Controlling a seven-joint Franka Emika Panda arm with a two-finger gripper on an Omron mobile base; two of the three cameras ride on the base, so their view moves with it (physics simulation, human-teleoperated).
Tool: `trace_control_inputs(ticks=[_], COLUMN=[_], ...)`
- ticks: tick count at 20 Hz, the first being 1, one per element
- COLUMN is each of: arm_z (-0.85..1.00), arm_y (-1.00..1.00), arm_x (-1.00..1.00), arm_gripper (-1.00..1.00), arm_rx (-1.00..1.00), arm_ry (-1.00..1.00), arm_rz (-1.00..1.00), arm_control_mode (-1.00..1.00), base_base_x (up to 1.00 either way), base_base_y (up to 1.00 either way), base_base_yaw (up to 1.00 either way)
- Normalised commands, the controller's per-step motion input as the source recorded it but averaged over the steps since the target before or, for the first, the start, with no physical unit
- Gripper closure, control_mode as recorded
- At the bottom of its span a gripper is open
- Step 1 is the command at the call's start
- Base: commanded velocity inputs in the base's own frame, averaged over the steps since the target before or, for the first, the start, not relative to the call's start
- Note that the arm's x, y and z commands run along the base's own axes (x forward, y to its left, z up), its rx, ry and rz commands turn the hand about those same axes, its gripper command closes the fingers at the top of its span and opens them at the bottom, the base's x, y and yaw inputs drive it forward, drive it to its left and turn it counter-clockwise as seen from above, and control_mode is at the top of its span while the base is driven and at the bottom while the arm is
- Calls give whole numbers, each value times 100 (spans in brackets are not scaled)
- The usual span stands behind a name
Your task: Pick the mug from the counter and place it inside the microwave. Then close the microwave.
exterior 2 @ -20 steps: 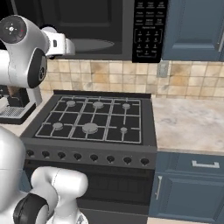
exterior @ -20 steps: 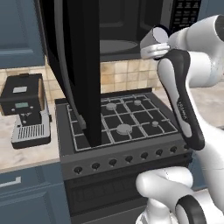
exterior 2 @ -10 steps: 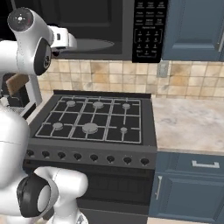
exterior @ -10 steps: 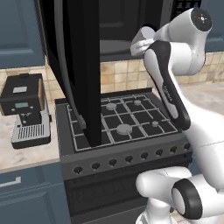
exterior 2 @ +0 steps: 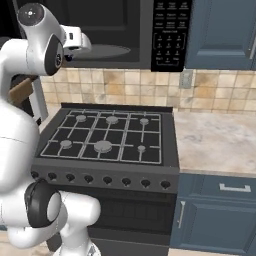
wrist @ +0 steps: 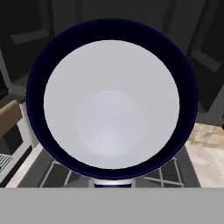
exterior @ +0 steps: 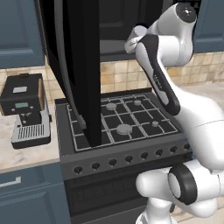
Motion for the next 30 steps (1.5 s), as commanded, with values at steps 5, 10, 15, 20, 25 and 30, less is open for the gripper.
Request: trace_control_inputs(ticks=[5, 10, 15, 20, 25, 30], arm_z=[0, 0, 12, 1, -2, -3], arm_y=[21, 29, 15, 6, 0, 0], arm_x=[29, 31, 33, 36, 27, 37], arm_gripper=[100, 100, 100, 100, 100, 100], arm_rx=[-6, -9, -10, -5, 0, 0], arm_ry=[6, 14, 13, 5, 0, 0], arm_rz=[0, 0, 0, 0, 0, 0], arm_control_mode=[-100, -100, -100, -100, -100, -100], base_base_x=[0, 0, 0, 0, 0, 0], base_base_y=[0, 0, 0, 0, 0, 0], base_base_yaw=[0, 0, 0, 0, 0, 0])
